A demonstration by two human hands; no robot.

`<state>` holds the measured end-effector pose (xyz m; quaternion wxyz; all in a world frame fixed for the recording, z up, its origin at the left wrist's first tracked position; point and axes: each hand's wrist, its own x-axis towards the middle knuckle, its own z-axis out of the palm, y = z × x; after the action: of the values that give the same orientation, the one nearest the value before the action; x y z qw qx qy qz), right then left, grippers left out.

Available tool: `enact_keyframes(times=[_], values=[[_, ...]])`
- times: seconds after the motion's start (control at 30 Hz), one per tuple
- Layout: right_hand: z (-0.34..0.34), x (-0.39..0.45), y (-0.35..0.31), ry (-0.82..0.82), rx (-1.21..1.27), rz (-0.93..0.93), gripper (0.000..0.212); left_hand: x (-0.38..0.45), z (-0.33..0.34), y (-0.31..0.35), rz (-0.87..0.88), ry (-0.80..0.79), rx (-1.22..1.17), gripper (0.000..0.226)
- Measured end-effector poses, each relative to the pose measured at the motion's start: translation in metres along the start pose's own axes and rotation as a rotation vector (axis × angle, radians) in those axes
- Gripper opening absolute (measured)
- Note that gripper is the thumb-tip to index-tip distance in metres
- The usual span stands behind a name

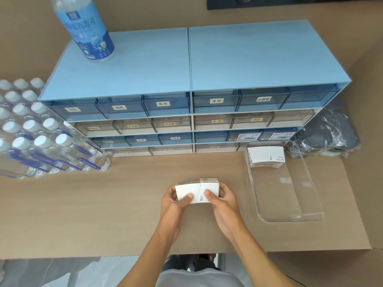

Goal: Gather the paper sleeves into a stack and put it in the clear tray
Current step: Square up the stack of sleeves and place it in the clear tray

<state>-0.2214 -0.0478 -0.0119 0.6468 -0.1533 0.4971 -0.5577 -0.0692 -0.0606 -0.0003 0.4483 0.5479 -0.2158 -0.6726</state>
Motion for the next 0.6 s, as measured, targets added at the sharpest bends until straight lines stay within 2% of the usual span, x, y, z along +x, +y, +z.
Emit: enact_keyframes(times=[0.1, 0.3, 0.4, 0.6], values=[[0.013, -0.009, -0.002, 0.014, 0.179, 0.023, 0.038, -0.005, 0.007, 0.001, -0.02, 0.012, -0.126, 0.043], [0.021, -0.029, -0.016, 0.138, 0.326, -0.008, 0.034, -0.013, 0.023, 0.001, -0.108, -0.014, -0.248, 0.038], [0.013, -0.041, -0.031, 0.195, 0.349, -0.066, 0.027, -0.018, 0.047, 0.003, -0.147, -0.062, -0.29, 0.034], [-0.021, -0.05, -0.07, 0.347, 0.384, -0.166, 0.034, -0.031, 0.113, 0.001, -0.173, -0.142, -0.267, 0.031]])
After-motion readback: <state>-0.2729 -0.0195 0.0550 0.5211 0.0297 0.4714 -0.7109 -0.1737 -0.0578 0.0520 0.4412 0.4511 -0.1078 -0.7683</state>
